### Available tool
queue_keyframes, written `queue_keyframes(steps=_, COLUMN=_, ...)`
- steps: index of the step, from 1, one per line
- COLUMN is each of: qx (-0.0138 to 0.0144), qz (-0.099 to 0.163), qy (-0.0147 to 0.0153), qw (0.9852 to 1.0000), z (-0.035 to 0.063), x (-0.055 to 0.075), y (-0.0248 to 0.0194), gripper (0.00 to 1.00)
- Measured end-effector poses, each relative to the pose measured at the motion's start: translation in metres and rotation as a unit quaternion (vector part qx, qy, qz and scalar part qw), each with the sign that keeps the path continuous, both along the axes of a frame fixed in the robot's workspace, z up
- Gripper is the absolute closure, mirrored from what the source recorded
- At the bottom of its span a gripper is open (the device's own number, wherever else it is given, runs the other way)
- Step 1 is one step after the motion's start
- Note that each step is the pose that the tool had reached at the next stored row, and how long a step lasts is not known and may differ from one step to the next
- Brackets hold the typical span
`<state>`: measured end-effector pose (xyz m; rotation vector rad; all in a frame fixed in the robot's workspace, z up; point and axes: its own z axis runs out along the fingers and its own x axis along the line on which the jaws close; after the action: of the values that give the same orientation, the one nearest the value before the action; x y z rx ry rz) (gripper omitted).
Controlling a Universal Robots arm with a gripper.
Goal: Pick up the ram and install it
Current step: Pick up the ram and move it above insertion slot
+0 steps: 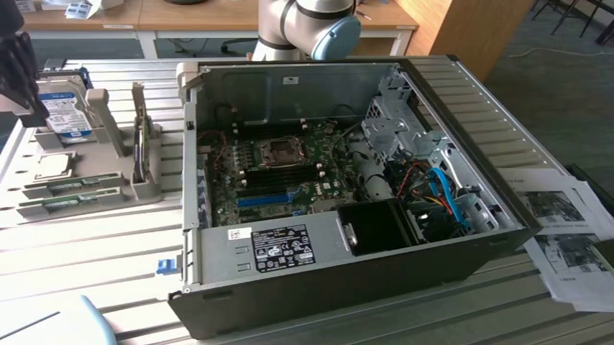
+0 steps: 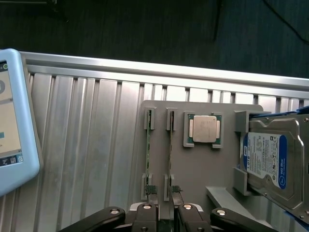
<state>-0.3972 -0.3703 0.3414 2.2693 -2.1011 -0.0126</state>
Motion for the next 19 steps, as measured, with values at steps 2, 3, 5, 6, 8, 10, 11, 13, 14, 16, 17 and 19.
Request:
queue_keyframes(steps=2, qx=0.0, qz=0.0, qy=0.0, qw=1.0, z=-0.0017, x=0.0, y=0.0, gripper=0.77)
queue_keyframes(steps=3, qx=0.0, qz=0.0, qy=0.0, qw=1.0, z=-0.002, x=0.0, y=0.0, gripper=0.77)
queue_keyframes(steps=5, qx=0.0002, qz=0.0, qy=0.0001, qw=1.0, z=-0.002, x=0.0, y=0.0, gripper=0.77)
queue_keyframes(steps=6, qx=0.0005, qz=0.0, qy=0.0, qw=1.0, z=-0.0021, x=0.0, y=0.0001, gripper=0.77)
queue_keyframes(steps=8, qx=0.0011, qz=0.0, qy=-0.0001, qw=1.0, z=-0.0022, x=0.0, y=0.0001, gripper=0.77)
queue_keyframes(steps=10, qx=0.0013, qz=0.0, qy=0.0, qw=1.0, z=-0.0022, x=0.0, y=0.0, gripper=0.77)
queue_keyframes(steps=11, qx=0.0015, qz=0.0, qy=0.0, qw=1.0, z=-0.0022, x=0.0, y=0.0, gripper=0.77)
queue_keyframes(steps=13, qx=0.0024, qz=0.0, qy=0.0, qw=1.0, z=-0.0021, x=0.0, y=0.0, gripper=0.77)
queue_keyframes(steps=14, qx=0.003, qz=0.0, qy=0.0, qw=1.0, z=-0.0021, x=0.0, y=0.0, gripper=0.77)
queue_keyframes(steps=16, qx=0.0045, qz=0.0, qy=0.0, qw=1.0, z=-0.0021, x=0.0, y=0.0, gripper=0.77)
queue_keyframes(steps=17, qx=0.0052, qz=0.0, qy=0.0, qw=1.0, z=-0.0022, x=0.0, y=0.0, gripper=0.77)
queue_keyframes(steps=19, qx=0.0063, qz=0.0, qy=0.0, qw=1.0, z=-0.0021, x=0.0, y=0.0, gripper=0.77)
